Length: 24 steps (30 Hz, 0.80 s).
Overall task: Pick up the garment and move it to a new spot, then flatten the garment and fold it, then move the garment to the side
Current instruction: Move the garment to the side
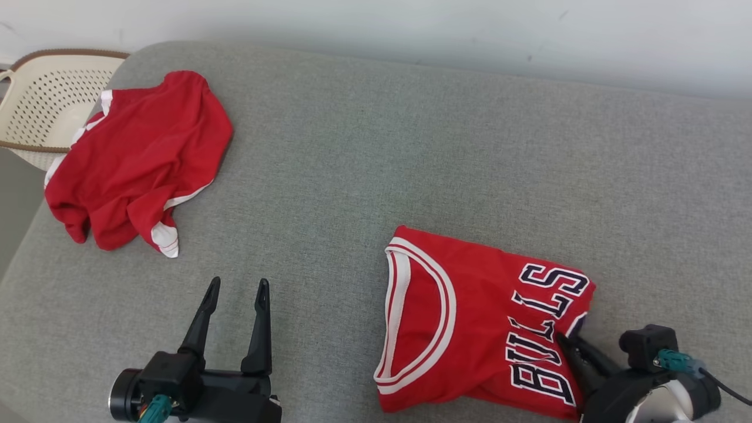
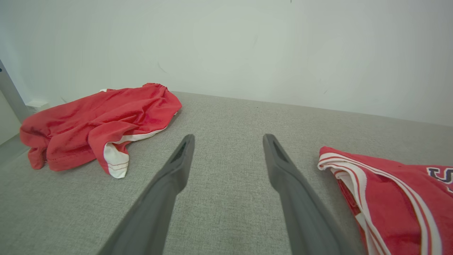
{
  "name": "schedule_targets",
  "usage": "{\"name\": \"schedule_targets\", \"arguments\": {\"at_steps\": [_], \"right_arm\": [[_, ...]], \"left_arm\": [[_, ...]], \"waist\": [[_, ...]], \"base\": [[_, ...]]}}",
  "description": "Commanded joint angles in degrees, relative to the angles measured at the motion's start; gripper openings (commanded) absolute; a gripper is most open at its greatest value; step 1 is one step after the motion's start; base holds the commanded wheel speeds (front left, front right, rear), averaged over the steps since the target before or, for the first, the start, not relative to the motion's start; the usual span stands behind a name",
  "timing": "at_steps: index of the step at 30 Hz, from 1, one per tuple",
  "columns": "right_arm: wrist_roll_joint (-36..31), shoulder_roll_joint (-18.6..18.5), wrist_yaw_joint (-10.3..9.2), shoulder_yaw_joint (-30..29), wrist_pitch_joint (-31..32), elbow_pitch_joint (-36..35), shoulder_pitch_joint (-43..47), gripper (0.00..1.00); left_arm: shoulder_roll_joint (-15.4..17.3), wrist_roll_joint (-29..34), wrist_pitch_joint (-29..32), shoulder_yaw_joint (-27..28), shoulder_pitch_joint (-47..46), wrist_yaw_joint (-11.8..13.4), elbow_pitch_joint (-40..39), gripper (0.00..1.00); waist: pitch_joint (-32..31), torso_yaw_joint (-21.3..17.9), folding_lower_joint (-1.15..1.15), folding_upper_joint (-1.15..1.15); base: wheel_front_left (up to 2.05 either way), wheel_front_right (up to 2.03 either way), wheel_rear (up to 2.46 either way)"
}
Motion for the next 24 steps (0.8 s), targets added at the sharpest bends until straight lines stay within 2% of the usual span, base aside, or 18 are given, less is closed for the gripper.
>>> {"name": "schedule_targets", "arguments": {"at_steps": [1, 6, 10, 15, 16, 24], "right_arm": [[0.4, 0.4, -0.03, 0.8, 1.9, 1.1, 1.2, 0.00], [-0.1, -0.1, -0.06, -1.0, 1.4, -1.1, 0.8, 0.00], [-1.3, -0.6, -0.10, -2.8, 0.7, -3.6, 1.2, 0.00], [-3.6, -1.6, -0.03, -5.5, -0.5, -6.2, 1.6, 0.00], [-4.7, -2.1, -0.03, -6.7, -1.3, -6.5, 1.9, 0.00], [-7.1, -3.5, -0.02, -11.1, -5.2, -5.3, -0.2, 0.00]], "left_arm": [[0.0, 0.3, -0.4, 0.3, 0.1, 0.3, -0.5, 1.00], [-0.1, 0.8, -0.3, 0.7, -0.2, 0.1, -1.1, 1.00], [0.2, 1.4, -0.3, 1.4, -0.7, -0.1, -2.0, 1.00], [0.8, 2.0, -0.3, 2.0, -1.5, -0.2, -3.5, 1.00], [1.1, 2.4, -0.3, 2.0, -1.9, -0.2, -3.9, 1.00], [3.1, 4.3, 0.1, 1.4, -5.2, -0.9, -5.2, 1.00]], "waist": [[0.2, -0.6, 0.00, 0.01], [0.6, -2.5, 0.00, 0.01], [1.6, -5.9, 0.00, 0.01], [3.7, -12.1, 0.00, 0.01], [4.6, -14.8, 0.00, 0.01], [9.2, -24.5, 0.00, 0.01]], "base": [[0.00, 0.00, 0.00], [0.00, 0.00, 0.00], [0.00, 0.00, 0.00], [0.00, 0.00, 0.00], [0.00, 0.00, 0.00], [0.00, 0.00, 0.00]]}}
